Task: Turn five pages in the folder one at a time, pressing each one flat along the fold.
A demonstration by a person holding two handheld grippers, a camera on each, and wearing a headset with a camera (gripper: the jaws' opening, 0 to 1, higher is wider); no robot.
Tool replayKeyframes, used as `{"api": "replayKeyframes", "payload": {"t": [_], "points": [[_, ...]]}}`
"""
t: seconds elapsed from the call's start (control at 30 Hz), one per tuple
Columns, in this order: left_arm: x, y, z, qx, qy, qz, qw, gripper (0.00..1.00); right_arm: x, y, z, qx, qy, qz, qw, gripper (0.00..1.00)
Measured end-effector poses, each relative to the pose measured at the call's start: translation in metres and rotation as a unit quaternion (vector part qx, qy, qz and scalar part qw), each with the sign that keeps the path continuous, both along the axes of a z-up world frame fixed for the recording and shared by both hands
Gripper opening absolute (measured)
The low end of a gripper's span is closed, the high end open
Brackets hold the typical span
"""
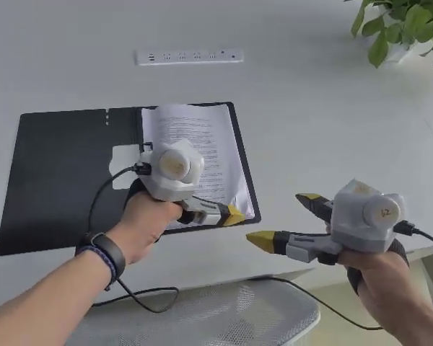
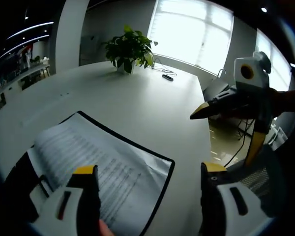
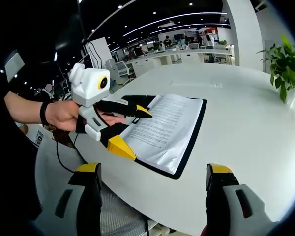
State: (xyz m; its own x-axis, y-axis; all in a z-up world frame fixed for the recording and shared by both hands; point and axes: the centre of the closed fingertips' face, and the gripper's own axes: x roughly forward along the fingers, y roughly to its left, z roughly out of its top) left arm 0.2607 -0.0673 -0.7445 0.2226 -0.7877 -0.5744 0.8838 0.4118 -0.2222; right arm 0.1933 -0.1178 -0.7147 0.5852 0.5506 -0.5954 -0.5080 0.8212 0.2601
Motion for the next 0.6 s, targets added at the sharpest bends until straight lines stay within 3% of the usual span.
{"api": "replayKeyframes", "payload": {"t": [0.37, 0.6], "points": [[0.006, -0.012, -0.027, 0.000, 0.018, 0.020, 0.9996, 0.80, -0.006, -0.006, -0.006, -0.001, 0.012, 0.002, 0.9999, 0.87], [0.000, -0.016, -0.042, 0.012, 0.021, 0.021, 0.9995, 0.78, -0.008, -0.010, -0.009, -0.001, 0.017, 0.002, 0.9999, 0.87]]}}
